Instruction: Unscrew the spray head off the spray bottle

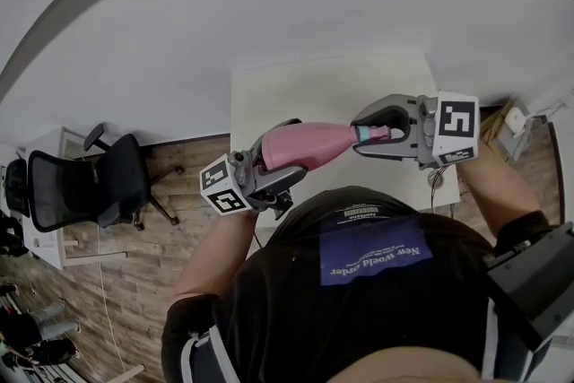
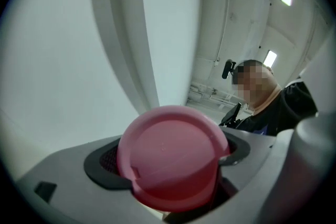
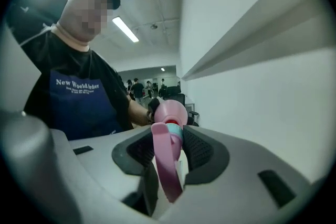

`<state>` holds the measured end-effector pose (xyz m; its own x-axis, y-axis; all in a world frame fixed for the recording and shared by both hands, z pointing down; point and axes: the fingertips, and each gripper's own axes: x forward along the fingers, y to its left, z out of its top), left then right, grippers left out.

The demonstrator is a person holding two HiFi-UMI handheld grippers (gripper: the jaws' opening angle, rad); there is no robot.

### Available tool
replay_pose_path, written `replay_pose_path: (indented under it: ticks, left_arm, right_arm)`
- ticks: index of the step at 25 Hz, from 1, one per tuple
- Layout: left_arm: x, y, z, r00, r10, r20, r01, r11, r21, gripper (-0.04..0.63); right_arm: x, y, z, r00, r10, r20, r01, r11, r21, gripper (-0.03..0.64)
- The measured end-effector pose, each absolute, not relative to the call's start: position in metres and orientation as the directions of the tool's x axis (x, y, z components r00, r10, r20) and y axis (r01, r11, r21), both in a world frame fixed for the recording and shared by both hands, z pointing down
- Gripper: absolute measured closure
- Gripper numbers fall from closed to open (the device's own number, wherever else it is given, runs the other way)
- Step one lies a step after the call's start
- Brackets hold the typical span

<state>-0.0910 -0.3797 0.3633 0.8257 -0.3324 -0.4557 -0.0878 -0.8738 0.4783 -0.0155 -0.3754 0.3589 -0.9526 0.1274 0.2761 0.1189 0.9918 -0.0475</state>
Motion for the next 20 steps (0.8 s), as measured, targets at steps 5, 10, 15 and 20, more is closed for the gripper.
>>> replay_pose_path:
  ticks: [5, 10, 15, 20]
  left_arm:
    - [-0.095, -0.386, 0.380, 0.782, -0.382, -0.493, -0.040, -0.819, 0.572, 0.118]
    - [-0.111, -0.395, 0.391, 0.720, -0.455, -0.524, -0.024, -0.771, 0.636, 0.118]
    - [-0.130, -0.409, 0.392, 0.675, -0.510, -0.533, -0.043, -0.748, 0.662, 0.118]
    - [-0.153, -0.424, 0.393, 0.633, -0.550, -0.545, -0.066, -0.740, 0.670, 0.118]
  right_arm:
    - [0.001, -0.386, 0.370, -0.938, 0.095, 0.334, 0.112, 0.993, 0.033, 0.483]
    - [0.019, -0.403, 0.373, -0.963, 0.079, 0.257, 0.054, 0.993, -0.103, 0.483]
    - [0.041, -0.422, 0.380, -0.986, 0.010, 0.164, -0.030, 0.971, -0.238, 0.483]
    - [0.056, -0.438, 0.387, -0.995, -0.070, 0.071, -0.089, 0.942, -0.323, 0.483]
